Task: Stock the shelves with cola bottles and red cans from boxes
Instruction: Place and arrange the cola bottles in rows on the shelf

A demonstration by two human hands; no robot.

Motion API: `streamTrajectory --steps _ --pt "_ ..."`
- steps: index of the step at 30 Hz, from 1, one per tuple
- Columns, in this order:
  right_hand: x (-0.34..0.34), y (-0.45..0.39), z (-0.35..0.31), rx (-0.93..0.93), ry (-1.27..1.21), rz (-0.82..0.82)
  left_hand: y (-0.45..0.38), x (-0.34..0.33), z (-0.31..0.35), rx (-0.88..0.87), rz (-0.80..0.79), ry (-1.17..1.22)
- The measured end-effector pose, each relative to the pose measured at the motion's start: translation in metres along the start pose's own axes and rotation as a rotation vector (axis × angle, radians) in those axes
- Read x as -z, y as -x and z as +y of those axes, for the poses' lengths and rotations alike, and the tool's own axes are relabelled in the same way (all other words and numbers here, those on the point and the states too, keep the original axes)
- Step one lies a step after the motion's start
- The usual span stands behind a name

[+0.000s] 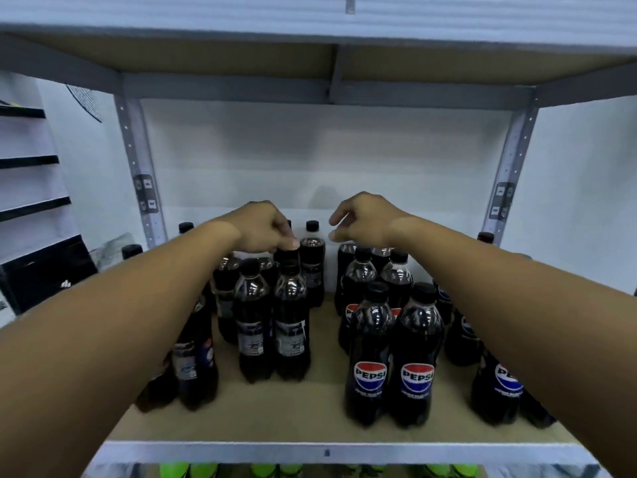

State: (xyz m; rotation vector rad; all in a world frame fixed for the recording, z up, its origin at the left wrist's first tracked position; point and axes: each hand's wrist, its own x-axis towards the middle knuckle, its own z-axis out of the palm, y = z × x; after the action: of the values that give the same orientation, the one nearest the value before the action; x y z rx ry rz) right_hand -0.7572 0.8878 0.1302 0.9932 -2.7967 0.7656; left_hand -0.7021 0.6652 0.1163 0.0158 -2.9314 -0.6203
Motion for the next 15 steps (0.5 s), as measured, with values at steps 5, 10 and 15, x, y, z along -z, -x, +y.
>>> streamTrajectory --steps 5,10,15 --pt "-0.040 0.012 -0.038 -0.012 0.013 -0.099 0.030 0.006 -0.024 0.057 0.043 -0.077" --pt "-0.075 0.015 -0.049 -0.045 0.035 -0.061 0.045 -0.004 -0.038 0.126 0.059 -0.231" --pt "-0.085 0.009 -0.053 -0.101 -0.007 0.002 0.052 -0.011 -0.043 0.115 0.080 -0.164"
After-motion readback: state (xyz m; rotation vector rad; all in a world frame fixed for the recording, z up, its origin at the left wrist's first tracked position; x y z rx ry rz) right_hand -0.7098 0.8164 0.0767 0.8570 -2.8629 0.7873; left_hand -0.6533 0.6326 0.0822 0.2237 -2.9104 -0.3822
